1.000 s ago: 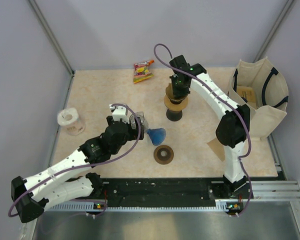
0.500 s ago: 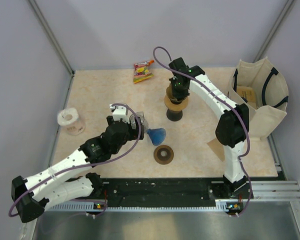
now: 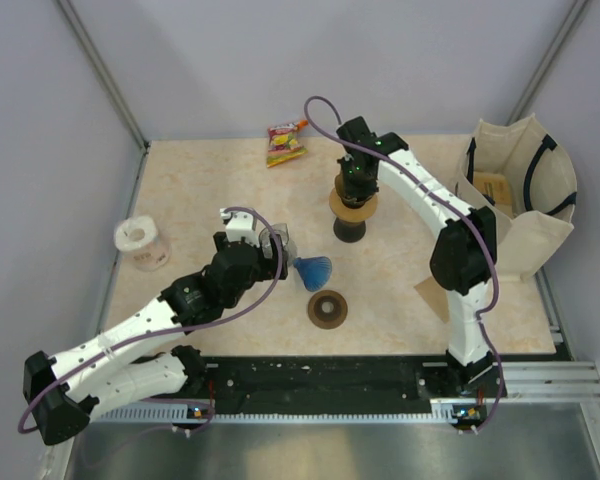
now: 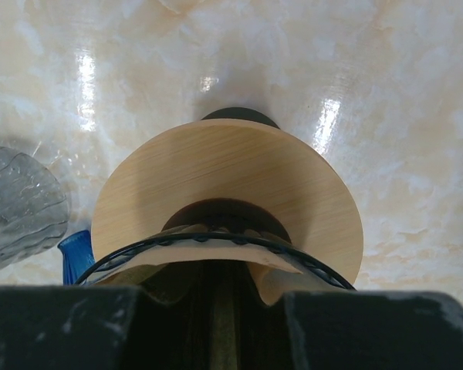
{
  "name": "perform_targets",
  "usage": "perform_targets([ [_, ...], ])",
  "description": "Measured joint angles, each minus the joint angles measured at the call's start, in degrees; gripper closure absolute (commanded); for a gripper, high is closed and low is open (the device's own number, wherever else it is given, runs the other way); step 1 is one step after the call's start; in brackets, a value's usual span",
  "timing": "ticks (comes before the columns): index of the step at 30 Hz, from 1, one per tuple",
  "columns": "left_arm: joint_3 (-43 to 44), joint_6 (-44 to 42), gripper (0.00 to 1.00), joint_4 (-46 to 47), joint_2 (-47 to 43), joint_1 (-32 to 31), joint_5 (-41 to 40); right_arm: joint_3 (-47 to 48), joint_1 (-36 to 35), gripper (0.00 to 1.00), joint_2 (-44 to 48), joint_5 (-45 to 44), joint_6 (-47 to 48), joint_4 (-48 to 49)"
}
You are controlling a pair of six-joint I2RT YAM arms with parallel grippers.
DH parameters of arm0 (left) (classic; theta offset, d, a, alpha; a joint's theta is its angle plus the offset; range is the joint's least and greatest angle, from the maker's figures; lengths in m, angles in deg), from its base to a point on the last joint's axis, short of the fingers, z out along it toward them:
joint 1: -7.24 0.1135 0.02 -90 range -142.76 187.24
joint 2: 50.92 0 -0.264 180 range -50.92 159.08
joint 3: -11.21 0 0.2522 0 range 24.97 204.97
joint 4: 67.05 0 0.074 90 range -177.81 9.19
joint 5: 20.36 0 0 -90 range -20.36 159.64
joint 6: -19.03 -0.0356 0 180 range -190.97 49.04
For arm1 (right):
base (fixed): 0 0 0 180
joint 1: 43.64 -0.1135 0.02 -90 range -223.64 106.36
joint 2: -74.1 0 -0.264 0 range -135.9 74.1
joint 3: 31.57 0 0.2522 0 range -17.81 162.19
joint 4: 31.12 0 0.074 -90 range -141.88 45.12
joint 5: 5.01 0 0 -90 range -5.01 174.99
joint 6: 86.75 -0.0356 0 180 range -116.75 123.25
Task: Place the coffee filter in the dripper
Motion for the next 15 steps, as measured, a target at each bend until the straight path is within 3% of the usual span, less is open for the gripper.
perform_targets([
  [15, -0.63, 0.00, 0.01, 0.17, 0.00, 0.09, -0.02, 1.64, -0.04, 0.86, -1.40, 0.00, 2.29, -0.94],
])
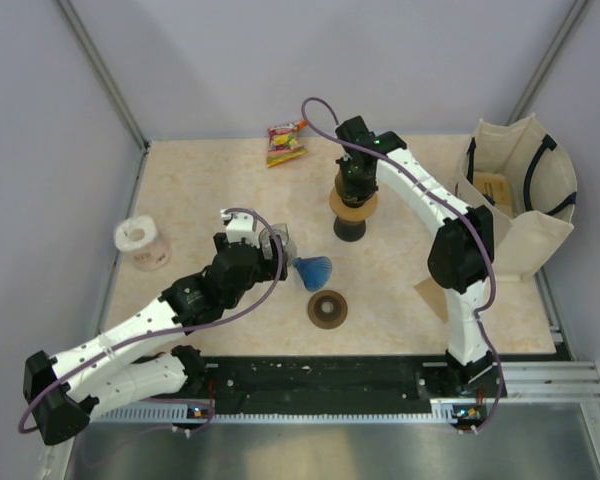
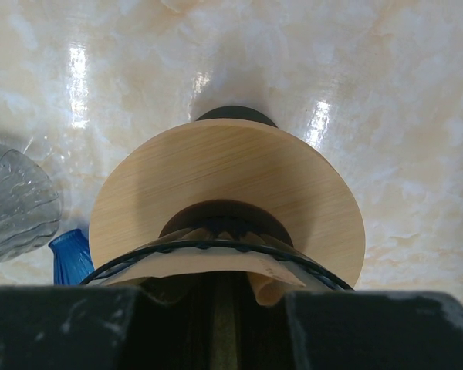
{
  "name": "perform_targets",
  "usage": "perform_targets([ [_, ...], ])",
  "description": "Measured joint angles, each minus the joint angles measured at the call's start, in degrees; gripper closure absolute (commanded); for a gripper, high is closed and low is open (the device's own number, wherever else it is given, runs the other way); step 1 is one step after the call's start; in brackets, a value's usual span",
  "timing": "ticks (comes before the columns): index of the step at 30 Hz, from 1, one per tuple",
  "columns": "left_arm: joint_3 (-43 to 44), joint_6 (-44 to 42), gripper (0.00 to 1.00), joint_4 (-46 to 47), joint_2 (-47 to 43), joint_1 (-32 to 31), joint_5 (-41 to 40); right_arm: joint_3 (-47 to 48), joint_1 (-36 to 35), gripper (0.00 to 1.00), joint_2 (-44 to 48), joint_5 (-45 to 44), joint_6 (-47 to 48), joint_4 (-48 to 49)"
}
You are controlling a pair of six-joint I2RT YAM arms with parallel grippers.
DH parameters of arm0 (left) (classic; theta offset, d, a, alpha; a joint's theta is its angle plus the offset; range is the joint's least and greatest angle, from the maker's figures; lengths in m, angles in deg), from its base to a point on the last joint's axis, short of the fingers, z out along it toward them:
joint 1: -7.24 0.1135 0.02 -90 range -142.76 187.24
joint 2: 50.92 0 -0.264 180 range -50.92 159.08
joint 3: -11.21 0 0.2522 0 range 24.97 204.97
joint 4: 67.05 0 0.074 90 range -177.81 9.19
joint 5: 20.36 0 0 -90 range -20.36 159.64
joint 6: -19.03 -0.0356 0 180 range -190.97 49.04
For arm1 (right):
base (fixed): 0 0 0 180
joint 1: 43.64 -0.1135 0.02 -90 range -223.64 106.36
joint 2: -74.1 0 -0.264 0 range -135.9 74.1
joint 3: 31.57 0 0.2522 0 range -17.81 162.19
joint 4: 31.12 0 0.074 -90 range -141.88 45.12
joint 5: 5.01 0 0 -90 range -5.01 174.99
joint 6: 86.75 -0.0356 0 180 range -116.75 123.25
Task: Place the coffee filter in the dripper
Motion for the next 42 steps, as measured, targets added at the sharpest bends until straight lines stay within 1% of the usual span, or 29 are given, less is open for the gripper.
perform_targets([
  [6, 0.00, 0.00, 0.01, 0.04, 0.00, 0.02, 0.02, 0.68, 0.00, 0.84, -0.44, 0.02, -0.02, -0.33],
  [14, 0.00, 0.00, 0.01, 0.09, 0.00, 0.22, 0.02, 1.90, 0.00, 0.85, -0.94, -0.02, -0.02, -1.25],
  [17, 0.00, 0.00, 0.01, 0.07, -0.02, 0.24, 0.02, 2.40, 0.00, 0.82, -1.18, -0.04, -0.04, -1.49],
  [21, 0.00, 0.00, 0.01, 0.09, -0.02, 0.24, 0.02, 3.63, 0.00, 0.71, -1.55, -0.11, -0.20, -2.03],
  [24, 0.00, 0.00, 0.01, 0.09, -0.07, 0.28, 0.04, 4.44, 0.00, 0.67, -1.55, -0.22, -0.33, -2.21],
  [31, -0.02, 0.00, 0.01, 0.09, -0.17, 0.28, 0.07, 4.94, 0.00, 0.62, -1.55, -0.26, -0.59, -2.16],
  [40, -0.04, 0.00, 0.01, 0.11, -0.17, 0.31, 0.22, 5.55, 0.00, 0.62, -1.53, -0.28, -0.55, -2.45],
  [42, -0.04, 0.00, 0.01, 0.11, -0.17, 0.31, 0.24, 5.55, 0.00, 0.63, -1.53, -0.28, -0.55, -2.45],
])
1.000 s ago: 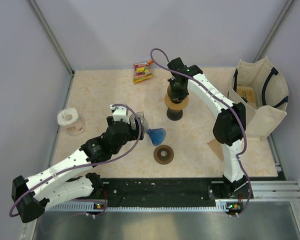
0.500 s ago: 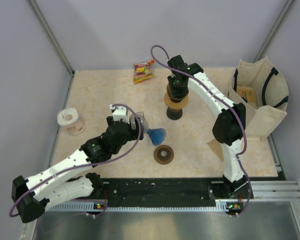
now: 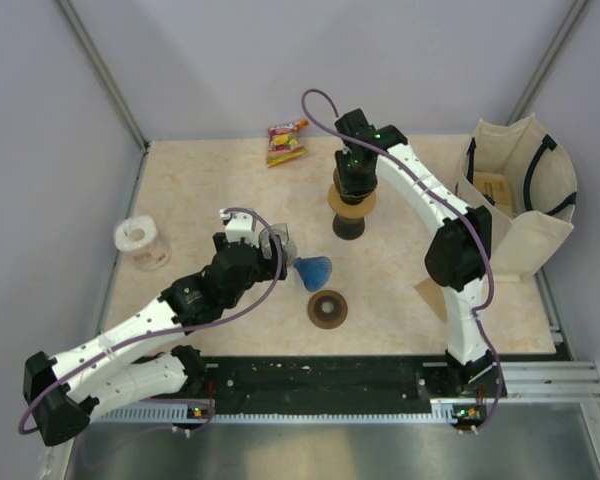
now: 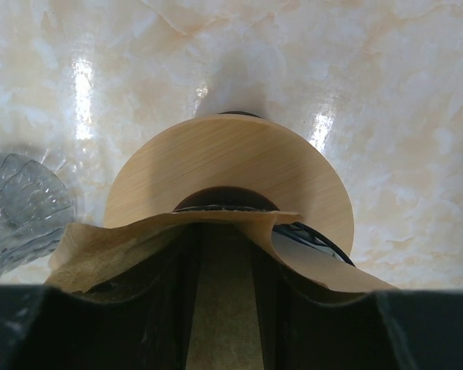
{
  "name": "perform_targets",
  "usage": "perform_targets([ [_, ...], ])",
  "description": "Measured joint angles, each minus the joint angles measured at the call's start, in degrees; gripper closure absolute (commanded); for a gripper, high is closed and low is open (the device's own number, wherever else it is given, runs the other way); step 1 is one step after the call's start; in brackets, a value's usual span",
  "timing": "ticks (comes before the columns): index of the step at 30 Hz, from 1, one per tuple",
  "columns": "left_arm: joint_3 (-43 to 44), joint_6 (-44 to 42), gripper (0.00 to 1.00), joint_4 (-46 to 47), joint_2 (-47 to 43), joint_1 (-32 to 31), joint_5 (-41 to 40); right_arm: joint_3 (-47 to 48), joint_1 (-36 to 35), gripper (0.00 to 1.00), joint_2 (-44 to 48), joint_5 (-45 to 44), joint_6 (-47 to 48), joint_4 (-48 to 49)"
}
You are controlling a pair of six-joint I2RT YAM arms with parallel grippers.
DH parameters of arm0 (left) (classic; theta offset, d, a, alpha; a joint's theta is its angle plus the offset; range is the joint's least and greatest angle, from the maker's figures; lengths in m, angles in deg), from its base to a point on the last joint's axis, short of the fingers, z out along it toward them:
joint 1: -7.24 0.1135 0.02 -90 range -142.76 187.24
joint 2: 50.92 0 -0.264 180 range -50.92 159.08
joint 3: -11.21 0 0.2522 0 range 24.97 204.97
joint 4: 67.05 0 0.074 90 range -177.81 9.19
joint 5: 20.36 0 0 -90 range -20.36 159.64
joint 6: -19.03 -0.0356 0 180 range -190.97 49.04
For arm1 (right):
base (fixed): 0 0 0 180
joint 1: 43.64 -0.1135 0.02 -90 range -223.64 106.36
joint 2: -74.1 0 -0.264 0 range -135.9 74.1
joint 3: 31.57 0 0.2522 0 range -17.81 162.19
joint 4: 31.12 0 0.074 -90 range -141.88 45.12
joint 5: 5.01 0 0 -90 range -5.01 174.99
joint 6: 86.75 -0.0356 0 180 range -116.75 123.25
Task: Place the coffee filter in the dripper
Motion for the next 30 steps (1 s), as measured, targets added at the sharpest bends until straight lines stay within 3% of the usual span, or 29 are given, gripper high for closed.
perform_targets([
  [9, 0.00, 0.00, 0.01, 0.00, 0.00, 0.00, 0.00, 0.02, 0.00, 0.84, -0.26, 0.46, -0.11, 0.04],
  [30, -0.15, -0.02, 0.01, 0.00, 0.02, 0.02, 0.11, 0.76, 0.00, 0.94, -0.26, 0.52, -0.09, 0.04],
])
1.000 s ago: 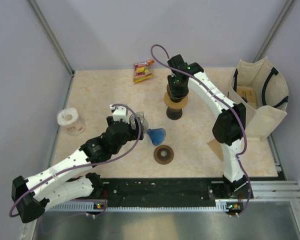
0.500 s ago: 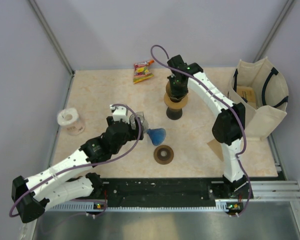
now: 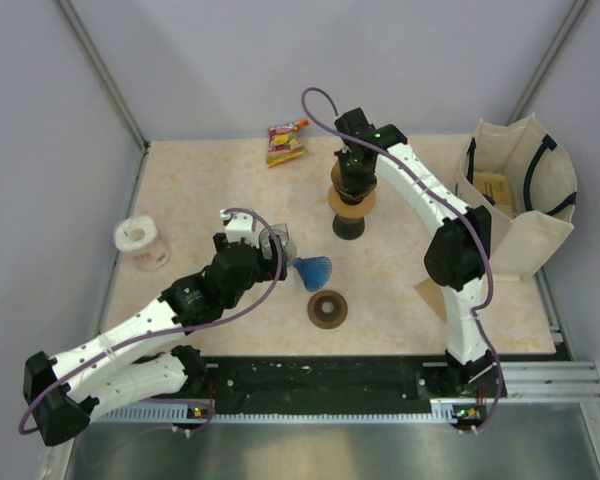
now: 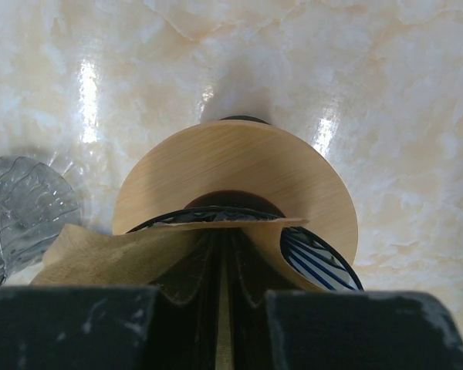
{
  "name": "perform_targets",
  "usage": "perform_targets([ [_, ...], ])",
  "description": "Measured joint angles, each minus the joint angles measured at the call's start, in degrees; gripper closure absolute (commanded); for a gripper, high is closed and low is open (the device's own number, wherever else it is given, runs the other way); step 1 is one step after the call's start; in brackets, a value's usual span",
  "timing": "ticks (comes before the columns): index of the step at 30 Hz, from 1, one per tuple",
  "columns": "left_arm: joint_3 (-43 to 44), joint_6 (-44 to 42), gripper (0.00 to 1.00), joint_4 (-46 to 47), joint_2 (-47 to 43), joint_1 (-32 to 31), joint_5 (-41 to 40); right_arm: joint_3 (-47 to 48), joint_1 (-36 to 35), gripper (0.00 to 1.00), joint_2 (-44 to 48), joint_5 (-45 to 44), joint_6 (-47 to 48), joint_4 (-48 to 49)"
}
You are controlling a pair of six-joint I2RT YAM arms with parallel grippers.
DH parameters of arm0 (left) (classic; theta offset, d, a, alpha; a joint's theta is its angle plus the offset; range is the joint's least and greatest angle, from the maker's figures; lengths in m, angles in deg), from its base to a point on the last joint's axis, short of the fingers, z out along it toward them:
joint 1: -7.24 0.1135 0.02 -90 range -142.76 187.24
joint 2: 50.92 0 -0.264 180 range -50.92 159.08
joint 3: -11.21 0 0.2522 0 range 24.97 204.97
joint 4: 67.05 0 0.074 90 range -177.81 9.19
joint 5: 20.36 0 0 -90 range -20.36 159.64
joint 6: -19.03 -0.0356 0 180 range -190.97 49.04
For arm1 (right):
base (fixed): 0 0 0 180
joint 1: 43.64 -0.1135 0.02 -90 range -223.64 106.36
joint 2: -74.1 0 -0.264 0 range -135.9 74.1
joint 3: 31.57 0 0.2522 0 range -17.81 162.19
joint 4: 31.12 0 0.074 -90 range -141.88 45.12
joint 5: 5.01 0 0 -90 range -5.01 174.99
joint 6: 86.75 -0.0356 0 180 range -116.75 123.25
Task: Place the coffee filter in the dripper
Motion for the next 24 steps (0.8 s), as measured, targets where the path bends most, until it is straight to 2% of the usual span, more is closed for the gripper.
perform_targets([
  [20, -0.04, 0.02, 0.01, 0.00, -0.02, 0.00, 0.11, 0.46, -0.11, 0.94, 0.09, -0.61, 0.02, -0.37],
  [23, -0.04, 0.02, 0.01, 0.00, -0.02, 0.00, 0.11, 0.46, -0.15, 0.90, 0.11, -1.18, 0.04, -0.42],
  [24, -0.04, 0.02, 0.01, 0.00, -0.02, 0.00, 0.11, 0.46, -0.20, 0.91, 0.09, -1.33, 0.07, -0.44],
])
